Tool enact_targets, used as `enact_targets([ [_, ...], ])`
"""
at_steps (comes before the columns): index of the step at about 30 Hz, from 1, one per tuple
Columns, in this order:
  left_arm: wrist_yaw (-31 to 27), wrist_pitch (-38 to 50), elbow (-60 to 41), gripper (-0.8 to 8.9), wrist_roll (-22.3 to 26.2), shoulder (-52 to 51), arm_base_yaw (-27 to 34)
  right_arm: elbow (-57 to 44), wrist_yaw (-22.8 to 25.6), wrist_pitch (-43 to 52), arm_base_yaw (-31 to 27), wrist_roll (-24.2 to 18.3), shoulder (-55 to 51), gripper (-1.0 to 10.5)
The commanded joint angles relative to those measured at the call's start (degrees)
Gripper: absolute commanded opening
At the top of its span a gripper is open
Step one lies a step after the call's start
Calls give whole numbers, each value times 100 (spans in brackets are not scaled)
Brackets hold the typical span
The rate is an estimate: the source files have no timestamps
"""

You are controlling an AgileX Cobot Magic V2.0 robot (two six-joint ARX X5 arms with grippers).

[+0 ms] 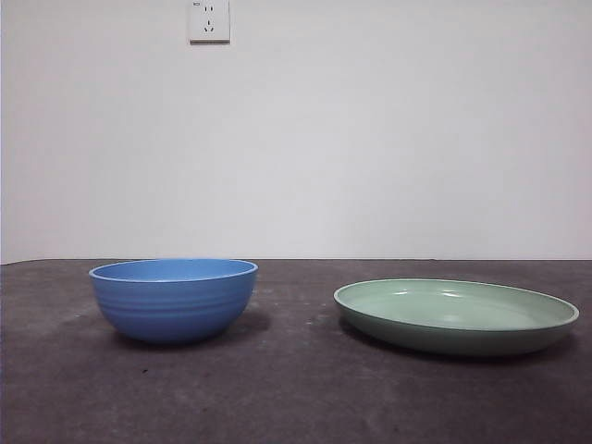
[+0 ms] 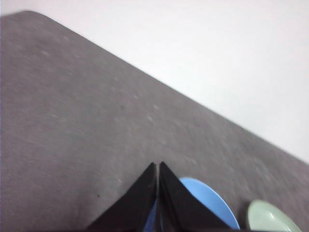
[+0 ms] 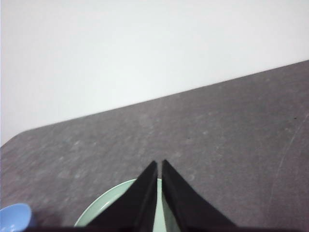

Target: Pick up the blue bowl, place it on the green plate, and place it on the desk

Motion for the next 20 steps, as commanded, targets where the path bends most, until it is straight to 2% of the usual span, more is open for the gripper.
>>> enact_targets([
  [1, 280, -295, 520, 10, 501, 365, 9, 538, -254, -396, 15, -422, 382, 10],
  [9, 1235, -1792, 1823, 10, 2035, 1593, 9, 2188, -1062, -2168, 15, -1790, 1821, 10],
  [16, 2046, -2516, 2540, 10, 2559, 2411, -87, 3123, -1469, -3764, 39, -2706, 2833, 10],
  [20, 2354, -2953, 2750, 10, 2822, 2675, -229, 3239, -1873, -4186, 168, -2876, 3099, 10],
])
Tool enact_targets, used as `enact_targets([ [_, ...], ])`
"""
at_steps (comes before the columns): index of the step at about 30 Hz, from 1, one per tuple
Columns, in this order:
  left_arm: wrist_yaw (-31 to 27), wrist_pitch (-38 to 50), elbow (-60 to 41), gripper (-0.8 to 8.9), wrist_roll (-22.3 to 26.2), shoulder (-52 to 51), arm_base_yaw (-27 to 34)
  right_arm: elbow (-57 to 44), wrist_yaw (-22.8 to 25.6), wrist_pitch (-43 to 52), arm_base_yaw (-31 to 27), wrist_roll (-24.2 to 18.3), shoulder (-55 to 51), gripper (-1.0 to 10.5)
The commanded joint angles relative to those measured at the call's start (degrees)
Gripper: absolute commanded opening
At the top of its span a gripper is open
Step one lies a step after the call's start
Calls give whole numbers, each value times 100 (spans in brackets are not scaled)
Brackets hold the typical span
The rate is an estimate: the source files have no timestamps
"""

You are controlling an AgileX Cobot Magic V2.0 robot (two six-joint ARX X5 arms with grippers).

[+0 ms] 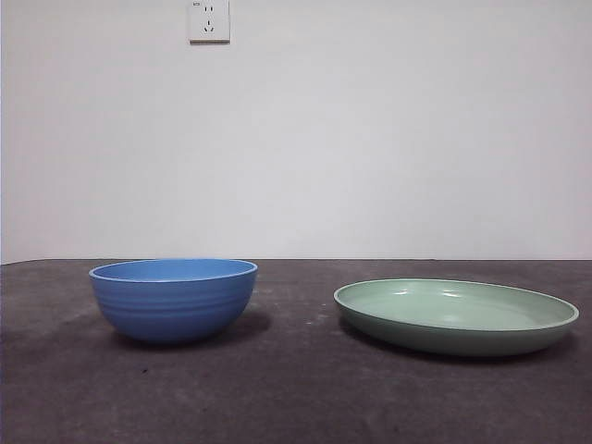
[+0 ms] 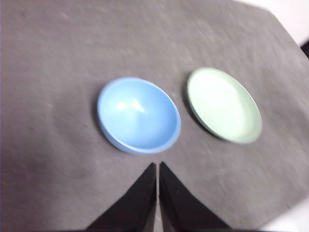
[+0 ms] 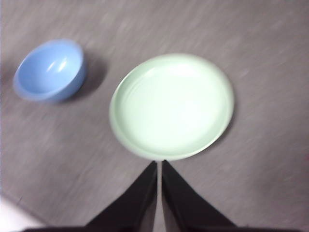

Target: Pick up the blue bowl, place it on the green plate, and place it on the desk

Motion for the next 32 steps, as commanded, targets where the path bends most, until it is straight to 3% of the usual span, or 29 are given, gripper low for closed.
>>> enact_targets([
  [1, 232, -249, 166, 10, 361, 142, -118, 109, -319, -175, 144, -306, 122, 10],
  [11, 264, -540, 168, 34, 455, 160, -321, 109, -431, -350, 505, -295, 186, 12],
  [13, 262, -551, 168, 149, 442, 160, -321, 109, -428, -348, 505, -282, 188, 51],
  [16, 262, -577, 168, 383, 433, 160, -321, 109, -415, -332, 505, -208, 188, 267],
  [18, 262, -575, 168, 433, 433, 160, -321, 109, -369, -332, 503, -151, 188, 339],
  [32, 260, -450, 175, 433, 363, 284, -326, 109, -367, -317, 503, -87, 188, 341],
])
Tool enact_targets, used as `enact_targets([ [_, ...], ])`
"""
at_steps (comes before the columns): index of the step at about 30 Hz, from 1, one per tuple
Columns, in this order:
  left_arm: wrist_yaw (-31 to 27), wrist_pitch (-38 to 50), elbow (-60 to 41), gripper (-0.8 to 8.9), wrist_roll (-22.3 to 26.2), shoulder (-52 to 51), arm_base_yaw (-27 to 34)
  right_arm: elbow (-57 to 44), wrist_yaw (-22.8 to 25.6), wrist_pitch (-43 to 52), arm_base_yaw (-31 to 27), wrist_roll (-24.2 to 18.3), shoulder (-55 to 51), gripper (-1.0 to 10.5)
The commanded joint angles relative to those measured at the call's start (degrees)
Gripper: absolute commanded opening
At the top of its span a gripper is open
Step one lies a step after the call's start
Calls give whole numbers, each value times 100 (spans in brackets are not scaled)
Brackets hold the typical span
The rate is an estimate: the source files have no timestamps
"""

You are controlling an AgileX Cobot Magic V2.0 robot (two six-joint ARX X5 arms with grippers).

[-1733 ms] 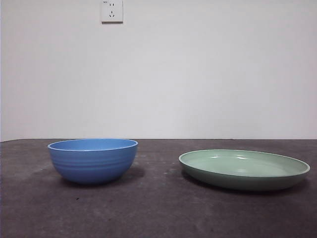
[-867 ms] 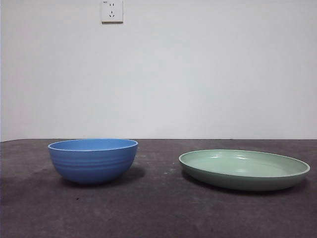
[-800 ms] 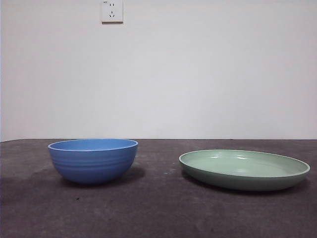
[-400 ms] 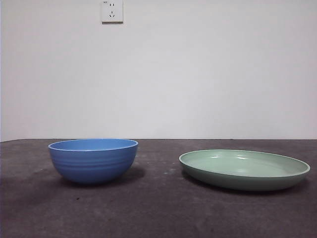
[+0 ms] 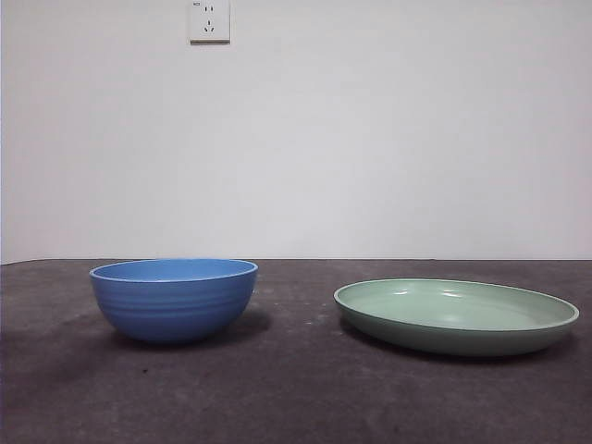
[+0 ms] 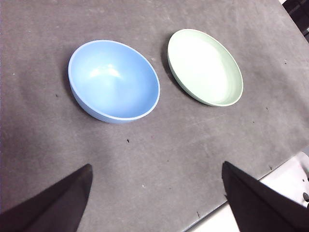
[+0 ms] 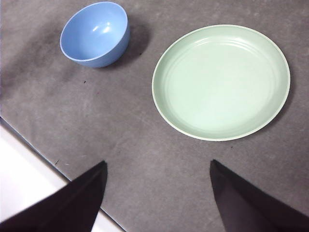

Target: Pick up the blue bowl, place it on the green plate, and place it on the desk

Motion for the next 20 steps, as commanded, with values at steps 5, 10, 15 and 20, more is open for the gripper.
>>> enact_targets([
  [5, -9, 245, 367, 421, -142, 542, -13, 109, -2, 57, 20, 131, 39, 341],
  [10, -245, 365, 767, 400, -280, 1244, -157, 109, -2, 57, 20, 131, 39, 341],
  [15, -702, 566, 1191, 406, -275, 2070, -560, 109, -2, 57, 20, 131, 39, 341],
  [20, -1537, 780, 1534, 406, -267, 2883, -1021, 109, -2, 70, 20, 131, 39, 341],
])
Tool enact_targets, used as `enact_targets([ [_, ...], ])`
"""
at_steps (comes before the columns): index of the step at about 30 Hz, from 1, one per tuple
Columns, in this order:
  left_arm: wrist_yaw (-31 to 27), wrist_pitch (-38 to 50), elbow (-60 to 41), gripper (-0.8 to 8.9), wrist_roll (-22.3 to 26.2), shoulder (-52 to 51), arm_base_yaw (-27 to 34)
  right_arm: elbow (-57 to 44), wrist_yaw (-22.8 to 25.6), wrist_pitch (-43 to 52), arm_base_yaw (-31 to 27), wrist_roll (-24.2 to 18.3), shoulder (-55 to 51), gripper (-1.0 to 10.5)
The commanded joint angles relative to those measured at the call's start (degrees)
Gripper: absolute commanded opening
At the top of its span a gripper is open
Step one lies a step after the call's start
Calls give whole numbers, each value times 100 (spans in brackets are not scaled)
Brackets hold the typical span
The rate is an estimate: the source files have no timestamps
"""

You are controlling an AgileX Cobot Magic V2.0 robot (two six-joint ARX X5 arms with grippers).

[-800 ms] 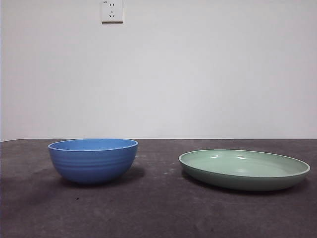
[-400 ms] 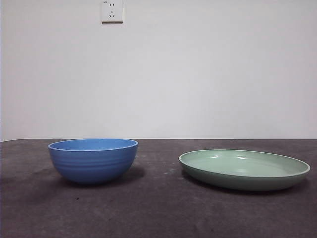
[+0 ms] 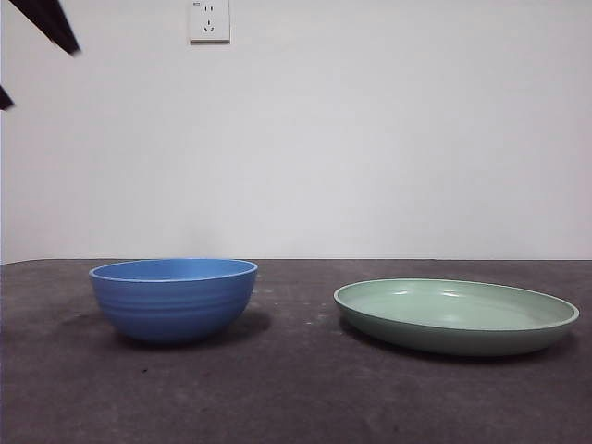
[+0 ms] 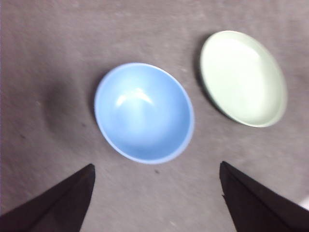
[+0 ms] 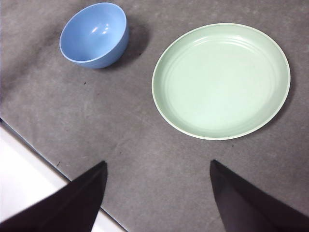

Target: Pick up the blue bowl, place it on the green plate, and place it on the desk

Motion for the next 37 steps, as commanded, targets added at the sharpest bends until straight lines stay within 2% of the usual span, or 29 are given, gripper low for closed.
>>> enact_targets([
  [1, -439, 157, 278, 406, 9, 509, -212, 109, -2, 76, 20, 46, 37, 341],
  [5, -949, 612, 339, 405, 31, 1123, -459, 109, -2, 96, 20, 63, 37, 341],
  [12, -1388, 1115, 339, 405, 28, 2057, -634, 109, -4, 98, 20, 79, 35, 341],
  [22, -1443, 1528, 339, 404, 22, 3071, -669, 109, -4, 129, 20, 79, 35, 340],
  [29, -1447, 1596, 339, 400, -138, 3381, -693, 109, -4, 195, 20, 79, 35, 340],
  [31, -1464, 1613, 339, 373, -146, 3388, -702, 109, -4, 195, 20, 79, 35, 340],
  [34, -1585, 1552, 339, 267, -247, 3388, -719, 109, -4, 195, 20, 79, 35, 340],
  [37, -1598, 1425, 339, 240, -387, 3410, -728, 109, -4, 195, 20, 79, 35, 340],
])
